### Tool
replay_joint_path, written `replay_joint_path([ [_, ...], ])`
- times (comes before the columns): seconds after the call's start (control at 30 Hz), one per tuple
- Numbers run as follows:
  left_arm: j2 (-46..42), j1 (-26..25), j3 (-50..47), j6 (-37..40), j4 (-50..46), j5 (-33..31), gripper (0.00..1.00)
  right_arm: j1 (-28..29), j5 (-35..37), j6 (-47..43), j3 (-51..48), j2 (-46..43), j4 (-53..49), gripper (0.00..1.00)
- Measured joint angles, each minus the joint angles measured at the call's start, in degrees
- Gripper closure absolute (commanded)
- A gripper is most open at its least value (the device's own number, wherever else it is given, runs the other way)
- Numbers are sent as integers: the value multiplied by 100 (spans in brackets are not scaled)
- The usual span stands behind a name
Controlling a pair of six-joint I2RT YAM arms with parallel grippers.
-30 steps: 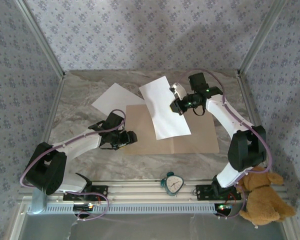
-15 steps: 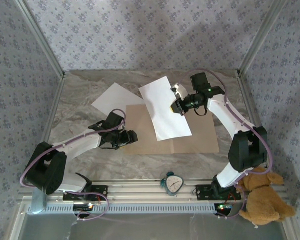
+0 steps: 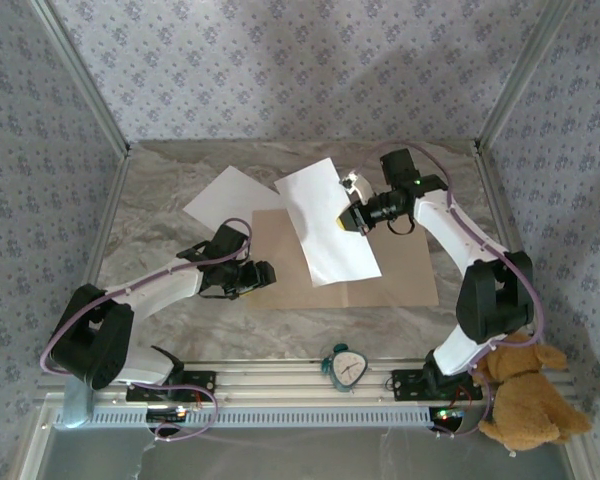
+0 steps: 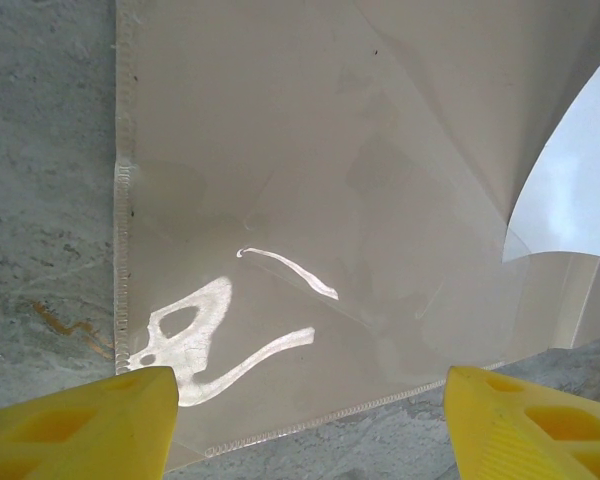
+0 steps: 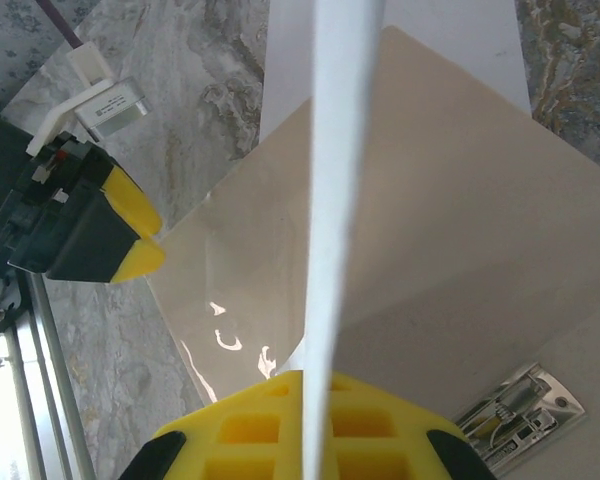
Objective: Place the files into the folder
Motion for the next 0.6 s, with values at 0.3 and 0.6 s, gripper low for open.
replay_joint_path([
  [0.3,-7,0,2,2,-44,0,28,-85,-627,52,0,614,22,100],
  [0.6,-11,0,225,116,-350,-2,28,-236,-1117,188,20,1185,175,100],
])
